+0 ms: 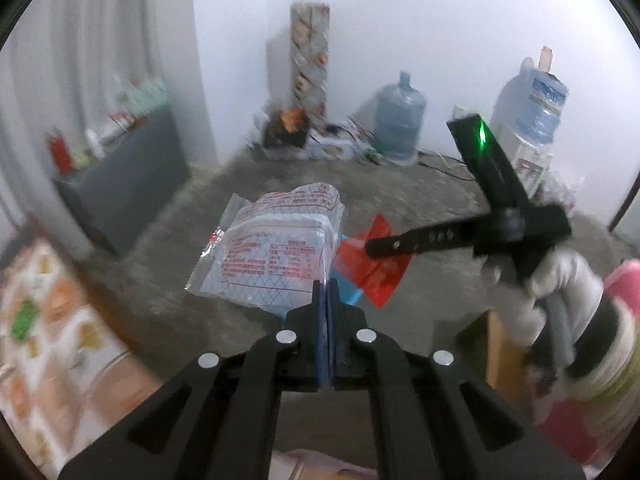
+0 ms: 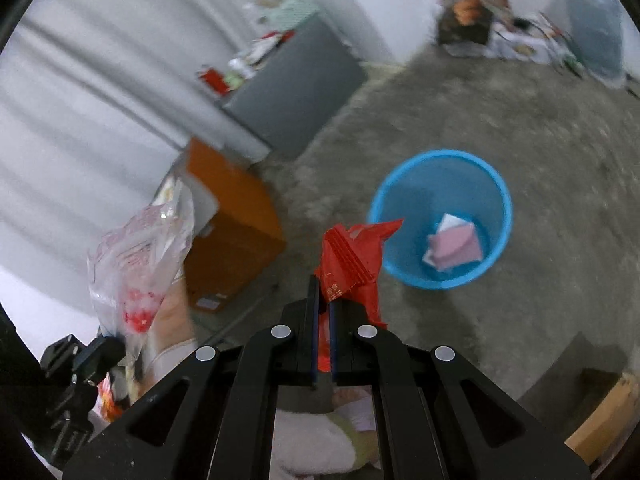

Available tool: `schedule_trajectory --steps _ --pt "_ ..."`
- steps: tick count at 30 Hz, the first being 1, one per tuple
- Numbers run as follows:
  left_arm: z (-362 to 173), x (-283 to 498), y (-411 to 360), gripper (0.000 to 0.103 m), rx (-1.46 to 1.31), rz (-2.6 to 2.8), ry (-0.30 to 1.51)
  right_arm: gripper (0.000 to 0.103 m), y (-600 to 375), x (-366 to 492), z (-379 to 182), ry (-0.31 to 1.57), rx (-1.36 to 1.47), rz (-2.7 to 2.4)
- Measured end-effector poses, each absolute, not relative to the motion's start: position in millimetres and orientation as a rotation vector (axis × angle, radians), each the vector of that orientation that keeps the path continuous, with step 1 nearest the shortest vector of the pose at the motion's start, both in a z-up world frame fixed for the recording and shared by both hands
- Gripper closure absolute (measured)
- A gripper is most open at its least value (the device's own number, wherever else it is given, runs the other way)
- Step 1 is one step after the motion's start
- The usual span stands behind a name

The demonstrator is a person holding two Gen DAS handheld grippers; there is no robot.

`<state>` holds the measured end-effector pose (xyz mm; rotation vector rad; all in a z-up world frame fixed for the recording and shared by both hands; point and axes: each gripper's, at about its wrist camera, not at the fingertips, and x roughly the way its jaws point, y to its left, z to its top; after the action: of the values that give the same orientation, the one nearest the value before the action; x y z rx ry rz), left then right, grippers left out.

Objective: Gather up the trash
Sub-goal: 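Carry the clear bag and red wrapper to the blue wastebasket and release both, then move both open grippers back over the table toward the clear plastic cup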

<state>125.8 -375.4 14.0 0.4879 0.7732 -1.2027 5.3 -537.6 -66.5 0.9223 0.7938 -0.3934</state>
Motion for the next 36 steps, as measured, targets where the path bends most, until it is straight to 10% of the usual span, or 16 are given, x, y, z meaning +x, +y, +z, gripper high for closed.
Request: schedule_trajectory --steps 10,14,18,36 --pt "-86.9 199.1 -511.8 0.099 0.344 -1.218 1.208 0.095 -610.5 25.3 -150.0 0.842 1.011 -0.531" --pt "-135.7 234.5 -540.9 0.085 0.197 -1.121 1.395 0.056 -630.3 34.9 -183.4 0.859 1.006 -0.545" --pt "-148.4 238.0 -553.9 0.077 0.188 -1.084 1.407 0.048 -632.3 36.2 -191.4 0.908 0.944 -0.569" --pt "4.1 186.4 -397.6 0.061 -0.007 -1.255 1.196 0.042 -563.8 -11.4 -87.2 0.71 0.857 -0.397"
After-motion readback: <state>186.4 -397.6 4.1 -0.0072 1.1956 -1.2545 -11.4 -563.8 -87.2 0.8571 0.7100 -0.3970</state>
